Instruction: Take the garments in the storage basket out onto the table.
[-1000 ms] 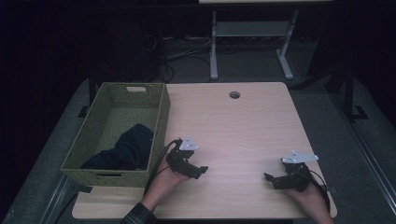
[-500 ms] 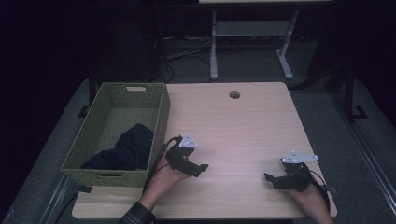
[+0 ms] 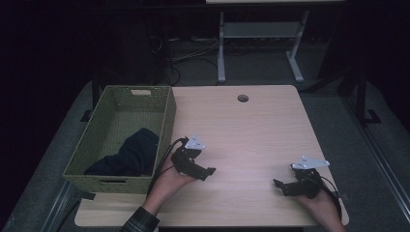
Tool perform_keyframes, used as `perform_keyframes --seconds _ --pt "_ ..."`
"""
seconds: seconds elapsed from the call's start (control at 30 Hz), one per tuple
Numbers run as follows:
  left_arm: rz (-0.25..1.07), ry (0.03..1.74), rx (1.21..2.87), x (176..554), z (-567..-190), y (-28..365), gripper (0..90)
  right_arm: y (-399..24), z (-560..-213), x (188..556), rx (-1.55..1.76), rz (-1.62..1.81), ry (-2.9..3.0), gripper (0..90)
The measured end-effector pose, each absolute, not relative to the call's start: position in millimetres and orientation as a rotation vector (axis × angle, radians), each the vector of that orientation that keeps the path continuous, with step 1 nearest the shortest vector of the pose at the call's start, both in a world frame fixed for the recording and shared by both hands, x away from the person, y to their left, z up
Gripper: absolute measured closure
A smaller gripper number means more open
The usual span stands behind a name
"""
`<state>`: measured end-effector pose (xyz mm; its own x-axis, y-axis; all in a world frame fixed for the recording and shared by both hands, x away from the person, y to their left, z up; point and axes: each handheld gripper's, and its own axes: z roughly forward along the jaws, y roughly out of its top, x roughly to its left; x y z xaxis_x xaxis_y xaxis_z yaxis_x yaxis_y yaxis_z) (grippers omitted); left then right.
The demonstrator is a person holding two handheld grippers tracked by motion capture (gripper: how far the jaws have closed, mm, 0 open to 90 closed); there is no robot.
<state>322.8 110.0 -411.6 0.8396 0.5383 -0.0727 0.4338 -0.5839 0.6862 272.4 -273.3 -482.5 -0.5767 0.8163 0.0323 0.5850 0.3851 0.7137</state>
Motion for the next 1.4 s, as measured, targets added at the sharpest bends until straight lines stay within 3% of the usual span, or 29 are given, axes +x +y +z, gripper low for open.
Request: perform_keyframes --seconds 0.87,1.03,1.4 --pt "0.101 0.649 2.291 334.0 -387.2 111.0 14.2 -273.2 -482.4 272.3 1.224 1.002 2.327 7.0" --pt "0.038 0.616 2.329 338.2 -386.7 110.5 14.2 -273.2 -482.7 272.9 1.211 1.0 2.338 5.9" --pt "0.025 0.584 2.386 340.7 -382.4 108.1 14.2 -273.2 -482.8 273.1 1.206 0.999 2.337 5.9"
